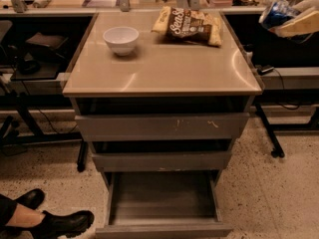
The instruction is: Place pepsi can into bottom drawer
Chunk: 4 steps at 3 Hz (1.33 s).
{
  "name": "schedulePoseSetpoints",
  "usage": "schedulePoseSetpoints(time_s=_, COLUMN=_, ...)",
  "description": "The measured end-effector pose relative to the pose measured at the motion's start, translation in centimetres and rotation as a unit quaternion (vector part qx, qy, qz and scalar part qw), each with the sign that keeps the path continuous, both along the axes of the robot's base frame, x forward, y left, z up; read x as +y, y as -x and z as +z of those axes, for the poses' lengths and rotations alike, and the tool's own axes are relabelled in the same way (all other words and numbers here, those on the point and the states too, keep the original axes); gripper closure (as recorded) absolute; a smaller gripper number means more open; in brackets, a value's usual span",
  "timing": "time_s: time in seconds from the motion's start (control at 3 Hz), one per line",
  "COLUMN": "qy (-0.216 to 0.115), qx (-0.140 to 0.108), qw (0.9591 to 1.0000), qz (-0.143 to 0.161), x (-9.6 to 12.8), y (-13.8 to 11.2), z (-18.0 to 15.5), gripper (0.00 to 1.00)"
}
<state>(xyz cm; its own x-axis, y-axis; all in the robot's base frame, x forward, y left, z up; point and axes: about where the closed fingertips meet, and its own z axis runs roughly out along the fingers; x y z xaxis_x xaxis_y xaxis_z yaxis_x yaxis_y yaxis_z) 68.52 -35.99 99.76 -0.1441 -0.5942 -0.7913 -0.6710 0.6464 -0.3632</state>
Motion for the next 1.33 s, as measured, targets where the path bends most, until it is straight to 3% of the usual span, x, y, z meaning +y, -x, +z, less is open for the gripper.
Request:
schedulePoseSetpoints(time_s=0.33, qy=-0.001, qx=-0.003, qw=1.0, qz=-0.002, x=-0.1, y=0.2, z=0.2, gripper=1.0)
schedulePoseSetpoints(time_s=0.67, qy=0.015, qx=0.003, qw=0.9993, qz=0.033, x=1.0, y=2.1, z=-0.6, gripper=1.0)
schedulePoseSetpoints(time_s=1.0, qy=0.025, qx=-0.002, qw=0.9946, qz=0.101, x=2.4, y=8.9, z=-0.6, gripper=1.0)
schedulePoseSetpoints(time_s=1.33, qy=0.046, qx=-0.009, qw=0.9859, qz=0.161, x=3.7, y=17.1, z=-1.6, gripper=1.0)
